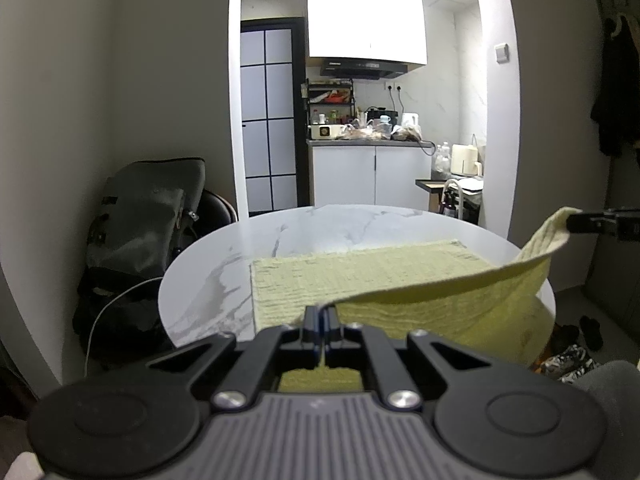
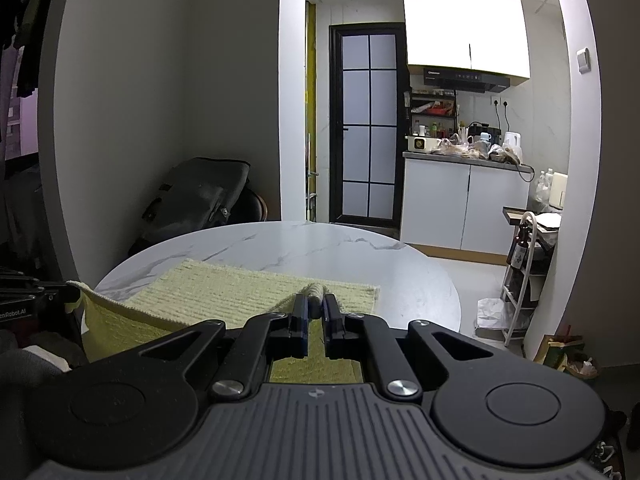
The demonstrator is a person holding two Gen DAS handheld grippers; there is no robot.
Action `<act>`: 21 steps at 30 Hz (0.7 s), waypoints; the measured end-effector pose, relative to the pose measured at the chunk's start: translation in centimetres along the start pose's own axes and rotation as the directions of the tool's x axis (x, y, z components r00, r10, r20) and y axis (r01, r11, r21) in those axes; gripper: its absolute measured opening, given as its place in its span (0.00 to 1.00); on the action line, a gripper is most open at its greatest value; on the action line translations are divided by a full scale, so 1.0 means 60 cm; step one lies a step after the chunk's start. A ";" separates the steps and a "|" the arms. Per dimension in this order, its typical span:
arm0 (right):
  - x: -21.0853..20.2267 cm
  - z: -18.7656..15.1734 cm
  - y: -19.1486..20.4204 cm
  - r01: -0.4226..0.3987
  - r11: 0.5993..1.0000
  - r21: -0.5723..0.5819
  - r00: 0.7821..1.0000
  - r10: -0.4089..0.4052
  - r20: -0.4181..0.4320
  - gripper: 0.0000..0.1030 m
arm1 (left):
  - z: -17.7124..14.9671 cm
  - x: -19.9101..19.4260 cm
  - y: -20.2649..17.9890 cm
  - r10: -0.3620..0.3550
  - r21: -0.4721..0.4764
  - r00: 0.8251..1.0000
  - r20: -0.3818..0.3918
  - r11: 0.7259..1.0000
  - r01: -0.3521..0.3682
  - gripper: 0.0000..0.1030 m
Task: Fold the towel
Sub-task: 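Carry the lifted edge over the towel toward its opposite edge with both grippers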
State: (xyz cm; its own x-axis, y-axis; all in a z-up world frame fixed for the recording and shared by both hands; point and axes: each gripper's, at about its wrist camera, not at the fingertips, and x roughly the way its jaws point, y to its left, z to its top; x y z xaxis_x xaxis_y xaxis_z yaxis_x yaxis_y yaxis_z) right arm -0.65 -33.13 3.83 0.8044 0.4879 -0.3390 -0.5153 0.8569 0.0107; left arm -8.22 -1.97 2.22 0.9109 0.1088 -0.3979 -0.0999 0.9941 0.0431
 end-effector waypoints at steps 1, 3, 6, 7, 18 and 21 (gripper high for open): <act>0.002 0.002 0.000 -0.001 1.000 0.000 1.000 0.001 0.000 0.08 | 0.003 0.003 0.001 0.001 0.001 1.000 -0.001 1.000 -0.001 0.02; 0.008 0.009 -0.001 -0.004 1.000 0.000 1.000 0.004 0.000 0.08 | 0.009 0.009 0.003 0.003 0.002 1.000 -0.002 1.000 -0.003 0.02; 0.016 0.018 -0.003 -0.005 1.000 -0.002 1.000 0.005 -0.001 0.08 | 0.018 0.018 0.006 0.006 0.002 1.000 -0.002 1.000 -0.006 0.03; 0.019 0.021 -0.004 -0.005 1.000 -0.002 1.000 0.005 -0.001 0.08 | 0.021 0.020 0.006 0.006 0.002 1.000 -0.002 1.000 -0.006 0.03; 0.050 0.042 -0.015 -0.010 1.000 0.006 1.000 0.010 -0.010 0.08 | 0.047 0.049 0.010 0.011 0.005 1.000 -0.009 1.000 -0.011 0.03; 0.058 0.046 -0.018 -0.009 1.000 0.008 1.000 0.009 -0.013 0.08 | 0.053 0.058 0.010 0.010 0.006 1.000 -0.012 1.000 -0.010 0.03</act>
State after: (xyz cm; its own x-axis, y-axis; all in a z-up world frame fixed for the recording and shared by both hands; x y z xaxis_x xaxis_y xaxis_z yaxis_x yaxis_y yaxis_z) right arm 3.52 -31.93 5.23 0.7955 0.4937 -0.3514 -0.5203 0.8537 0.0215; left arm -3.85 -0.99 3.80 0.9049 0.1184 -0.4087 -0.1064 0.9930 0.0522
